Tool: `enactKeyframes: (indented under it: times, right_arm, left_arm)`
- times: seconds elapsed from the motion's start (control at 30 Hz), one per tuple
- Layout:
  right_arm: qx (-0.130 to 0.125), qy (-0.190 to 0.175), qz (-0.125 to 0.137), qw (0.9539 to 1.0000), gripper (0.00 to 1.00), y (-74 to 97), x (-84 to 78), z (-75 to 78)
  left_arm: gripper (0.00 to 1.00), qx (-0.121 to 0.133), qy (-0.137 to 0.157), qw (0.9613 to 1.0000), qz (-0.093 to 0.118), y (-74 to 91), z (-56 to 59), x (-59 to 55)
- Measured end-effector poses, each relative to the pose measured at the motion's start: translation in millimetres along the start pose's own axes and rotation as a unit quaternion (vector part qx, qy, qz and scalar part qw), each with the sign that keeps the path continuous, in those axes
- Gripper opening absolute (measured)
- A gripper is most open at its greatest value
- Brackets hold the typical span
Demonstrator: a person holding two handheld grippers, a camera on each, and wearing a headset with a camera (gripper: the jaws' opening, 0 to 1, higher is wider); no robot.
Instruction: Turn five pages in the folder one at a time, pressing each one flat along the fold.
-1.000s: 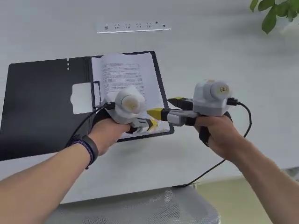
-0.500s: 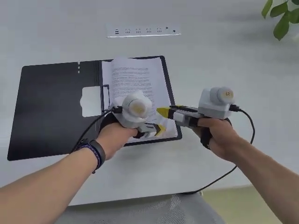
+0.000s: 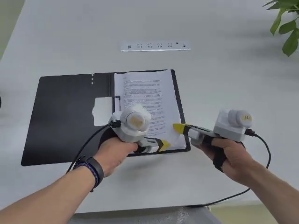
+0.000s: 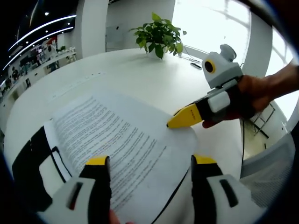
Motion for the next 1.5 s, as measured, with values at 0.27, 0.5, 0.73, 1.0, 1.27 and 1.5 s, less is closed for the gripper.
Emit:
enactKeyframes:
  times: [0.27,0.5,0.73,1.0,1.27,1.5]
  right_arm:
    - [0.017,-0.009,0.004,0.9998,0.0,-3.1,3.4,-14.3]
    - [0.021,0.002,0.006,0.9997,0.0,-3.5,11.8,-20.9]
    - [0.029,-0.002,0.011,0.9995,0.0,-8.4,19.7,-33.5]
    - [0.045,0.007,0.018,0.9988,0.0,-19.5,28.1,-57.8]
    - [0.069,0.024,0.034,0.9968,0.0,-32.3,45.2,-82.3]
    - [0.077,0.032,0.029,0.9961,0.0,-42.1,49.7,-95.1]
  left_arm:
    - [0.72,0.02,0.018,0.9996,0.012,27.4,-5.9,-5.6]
    - [0.72,0.043,0.033,0.9983,0.023,52.9,-24.7,-16.0]
    - [0.72,0.069,0.053,0.9952,0.045,80.8,-42.3,-15.3]
    - [0.72,0.088,0.059,0.9926,0.058,105.8,-58.0,-18.4]
    - [0.73,0.098,0.047,0.9924,0.057,127.4,-68.1,-27.2]
    - [0.73,0.105,0.043,0.992,0.056,144.7,-74.2,-35.6]
Point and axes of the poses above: the centre of the closed fingertips' face, and the gripper's own axes: y roughly backward along the fingers, z roughly to its right, x roughly out of its top, the point moved 3 cm from there along y, roughly backward along the fingers, and after that the axes turned 6 degrees about y, right-handed, at the moved point
